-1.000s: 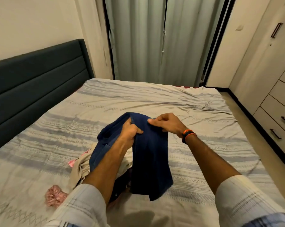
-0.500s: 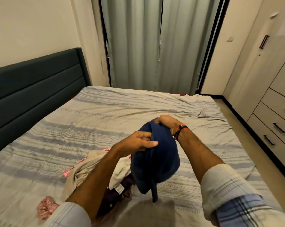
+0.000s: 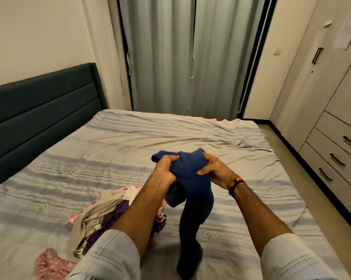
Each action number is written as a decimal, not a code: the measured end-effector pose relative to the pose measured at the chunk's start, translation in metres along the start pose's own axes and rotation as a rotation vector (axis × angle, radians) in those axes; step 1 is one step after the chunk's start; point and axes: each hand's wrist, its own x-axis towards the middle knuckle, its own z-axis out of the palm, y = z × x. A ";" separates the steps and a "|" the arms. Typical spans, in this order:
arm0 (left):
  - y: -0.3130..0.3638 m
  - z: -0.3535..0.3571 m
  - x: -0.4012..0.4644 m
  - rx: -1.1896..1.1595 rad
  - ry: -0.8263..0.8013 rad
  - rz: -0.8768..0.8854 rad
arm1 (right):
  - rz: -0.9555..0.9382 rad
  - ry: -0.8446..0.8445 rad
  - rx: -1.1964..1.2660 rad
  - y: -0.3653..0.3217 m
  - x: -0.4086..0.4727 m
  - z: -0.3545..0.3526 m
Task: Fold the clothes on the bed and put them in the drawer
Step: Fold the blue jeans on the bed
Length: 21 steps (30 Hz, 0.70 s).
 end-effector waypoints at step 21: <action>0.029 -0.055 0.021 0.952 0.120 0.004 | -0.091 0.357 0.592 -0.039 0.040 -0.009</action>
